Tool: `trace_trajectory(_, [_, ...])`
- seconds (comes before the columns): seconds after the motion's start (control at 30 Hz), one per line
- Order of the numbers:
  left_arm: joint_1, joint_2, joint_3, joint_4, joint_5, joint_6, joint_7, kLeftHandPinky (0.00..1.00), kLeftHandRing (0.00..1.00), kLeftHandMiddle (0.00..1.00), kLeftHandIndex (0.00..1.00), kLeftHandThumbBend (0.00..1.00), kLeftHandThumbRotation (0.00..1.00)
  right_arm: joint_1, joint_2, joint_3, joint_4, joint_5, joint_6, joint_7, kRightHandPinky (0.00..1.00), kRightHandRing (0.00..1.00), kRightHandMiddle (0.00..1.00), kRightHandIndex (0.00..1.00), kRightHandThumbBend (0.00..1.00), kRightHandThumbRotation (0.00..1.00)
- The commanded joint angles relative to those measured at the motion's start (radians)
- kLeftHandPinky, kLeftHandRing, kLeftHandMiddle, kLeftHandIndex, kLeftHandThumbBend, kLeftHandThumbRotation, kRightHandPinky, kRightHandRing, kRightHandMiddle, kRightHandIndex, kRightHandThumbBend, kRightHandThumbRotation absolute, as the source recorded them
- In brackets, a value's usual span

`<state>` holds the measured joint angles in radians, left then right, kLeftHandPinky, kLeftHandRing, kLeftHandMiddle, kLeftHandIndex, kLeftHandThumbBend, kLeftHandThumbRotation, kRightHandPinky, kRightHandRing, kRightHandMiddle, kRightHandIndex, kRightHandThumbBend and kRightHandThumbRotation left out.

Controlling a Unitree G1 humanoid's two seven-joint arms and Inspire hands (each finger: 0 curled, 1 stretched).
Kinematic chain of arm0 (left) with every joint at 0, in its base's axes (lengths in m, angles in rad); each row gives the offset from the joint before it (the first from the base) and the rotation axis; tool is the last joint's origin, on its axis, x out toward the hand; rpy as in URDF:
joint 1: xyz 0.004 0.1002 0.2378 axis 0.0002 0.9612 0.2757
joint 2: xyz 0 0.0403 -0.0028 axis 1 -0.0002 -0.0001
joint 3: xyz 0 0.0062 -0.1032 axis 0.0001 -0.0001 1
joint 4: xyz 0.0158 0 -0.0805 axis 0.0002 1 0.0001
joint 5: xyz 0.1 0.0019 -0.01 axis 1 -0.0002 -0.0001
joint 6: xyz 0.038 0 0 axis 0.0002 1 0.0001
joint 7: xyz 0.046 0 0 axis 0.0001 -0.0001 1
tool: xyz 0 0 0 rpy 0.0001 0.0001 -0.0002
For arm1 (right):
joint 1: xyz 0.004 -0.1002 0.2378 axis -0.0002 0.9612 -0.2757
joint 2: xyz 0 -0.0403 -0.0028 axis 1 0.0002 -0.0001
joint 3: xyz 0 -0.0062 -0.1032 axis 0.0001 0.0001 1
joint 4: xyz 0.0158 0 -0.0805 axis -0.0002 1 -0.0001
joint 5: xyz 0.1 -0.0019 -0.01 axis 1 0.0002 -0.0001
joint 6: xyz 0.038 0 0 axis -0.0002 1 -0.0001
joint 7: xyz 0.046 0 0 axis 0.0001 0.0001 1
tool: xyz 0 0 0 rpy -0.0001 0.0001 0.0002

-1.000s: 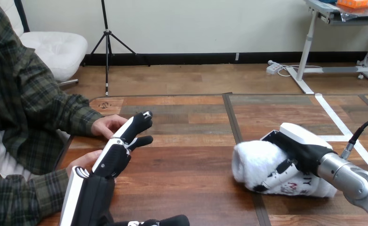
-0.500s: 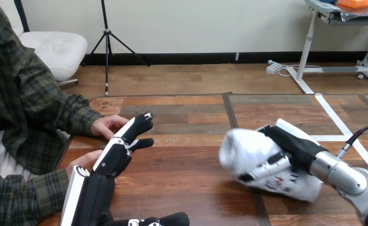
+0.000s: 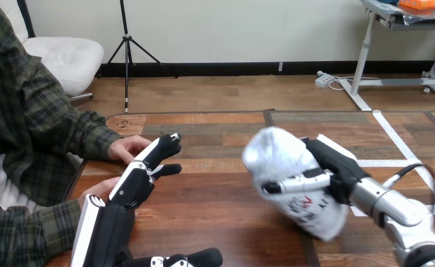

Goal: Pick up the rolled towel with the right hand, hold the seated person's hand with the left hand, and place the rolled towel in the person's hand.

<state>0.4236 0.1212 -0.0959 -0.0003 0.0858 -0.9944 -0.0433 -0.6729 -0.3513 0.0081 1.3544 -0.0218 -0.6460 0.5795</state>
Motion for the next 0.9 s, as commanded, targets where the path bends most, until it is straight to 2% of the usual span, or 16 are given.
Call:
trace_trajectory(0.0, [-0.049,0.001,0.017,-0.049,-0.022,0.001,-0.001,0.75,0.86,0.88,0.85,1.00,0.40,-0.033,0.062,-0.095,-0.047,0.099,0.049,0.091,0.09,0.13,0.19,0.19,0.69,0.00])
trace_trajectory(0.13, [-0.049,0.005,0.018,-0.047,-0.030,0.004,-0.002,0.76,0.86,0.88,0.85,1.00,0.39,-0.047,0.087,-0.158,-0.055,0.182,0.111,0.186,0.08,0.13,0.18,0.19,0.69,0.00])
trace_trajectory(0.23, [-0.049,0.010,0.025,-0.048,-0.025,0.008,-0.002,0.76,0.86,0.88,0.85,1.00,0.38,-0.056,0.103,-0.195,-0.062,0.233,0.154,0.237,0.08,0.12,0.18,0.19,0.69,0.00])
trace_trajectory(0.33, [-0.048,0.011,0.040,-0.053,-0.004,0.013,0.003,0.76,0.87,0.88,0.85,1.00,0.38,-0.063,0.118,-0.222,-0.072,0.271,0.180,0.268,0.08,0.12,0.18,0.18,0.69,0.00])
trace_trajectory(0.6, [-0.033,-0.004,0.089,-0.098,0.075,0.052,0.028,0.74,0.85,0.87,0.85,1.00,0.39,-0.069,0.148,-0.256,-0.101,0.312,0.201,0.289,0.08,0.11,0.17,0.17,0.68,0.00])
trace_trajectory(0.8, [-0.023,-0.020,0.154,-0.143,0.201,0.072,0.075,0.72,0.82,0.85,0.84,1.00,0.38,-0.066,0.171,-0.271,-0.128,0.330,0.195,0.307,0.07,0.11,0.16,0.16,0.67,0.00])
trace_trajectory(0.87, [-0.012,-0.023,0.173,-0.170,0.243,0.096,0.089,0.71,0.81,0.85,0.84,1.00,0.39,-0.063,0.178,-0.275,-0.137,0.339,0.194,0.317,0.07,0.11,0.16,0.15,0.66,0.00])
